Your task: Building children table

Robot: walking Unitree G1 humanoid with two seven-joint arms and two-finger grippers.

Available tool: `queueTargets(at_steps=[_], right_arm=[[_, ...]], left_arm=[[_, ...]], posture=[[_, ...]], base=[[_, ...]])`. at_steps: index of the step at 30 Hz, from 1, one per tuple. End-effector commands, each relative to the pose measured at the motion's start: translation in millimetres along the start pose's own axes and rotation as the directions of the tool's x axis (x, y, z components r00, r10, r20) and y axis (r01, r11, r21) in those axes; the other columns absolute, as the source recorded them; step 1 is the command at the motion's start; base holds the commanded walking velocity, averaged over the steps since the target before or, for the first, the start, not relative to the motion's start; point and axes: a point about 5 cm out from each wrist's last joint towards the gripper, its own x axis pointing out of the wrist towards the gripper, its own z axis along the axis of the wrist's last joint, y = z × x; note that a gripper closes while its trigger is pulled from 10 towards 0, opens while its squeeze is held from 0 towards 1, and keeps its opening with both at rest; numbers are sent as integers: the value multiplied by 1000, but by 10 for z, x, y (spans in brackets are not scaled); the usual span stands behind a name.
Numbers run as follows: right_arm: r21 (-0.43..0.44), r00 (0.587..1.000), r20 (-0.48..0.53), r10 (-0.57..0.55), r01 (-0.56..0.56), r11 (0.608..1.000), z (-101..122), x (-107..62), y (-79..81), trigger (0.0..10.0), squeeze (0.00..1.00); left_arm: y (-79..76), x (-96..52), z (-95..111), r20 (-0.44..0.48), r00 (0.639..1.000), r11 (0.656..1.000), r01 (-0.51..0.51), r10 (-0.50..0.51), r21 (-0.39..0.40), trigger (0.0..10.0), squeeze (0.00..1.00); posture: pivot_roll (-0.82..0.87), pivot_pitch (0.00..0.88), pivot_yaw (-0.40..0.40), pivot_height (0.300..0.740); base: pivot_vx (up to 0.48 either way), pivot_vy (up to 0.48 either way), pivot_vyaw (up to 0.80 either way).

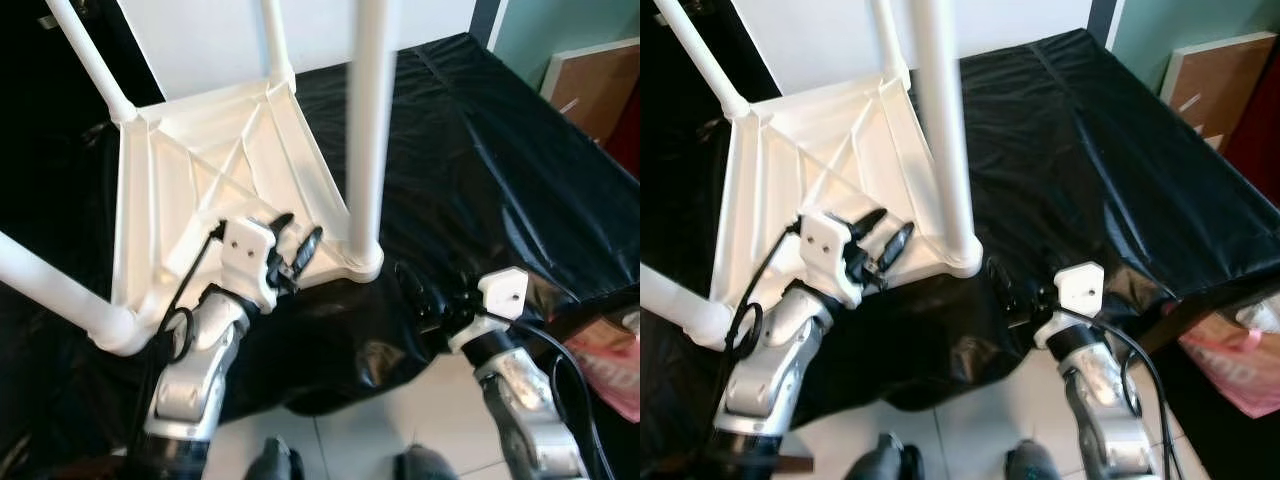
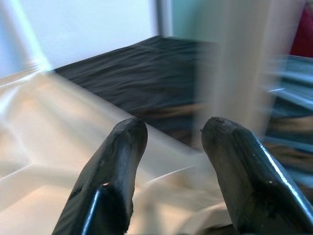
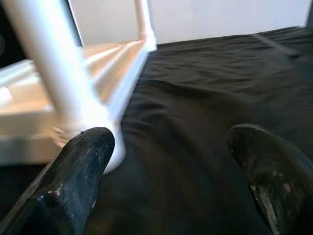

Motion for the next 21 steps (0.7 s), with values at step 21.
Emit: queueTargets(at_steps=[21], right_arm=[[-37,1000,17,-13,13,999,46,82,-145,10000,0]], left_arm=[[369,-60,-26,-52,989,980,-129,139,150,10000,0]], posture=[[-89,157,50,740]], base=[[0,0,559]])
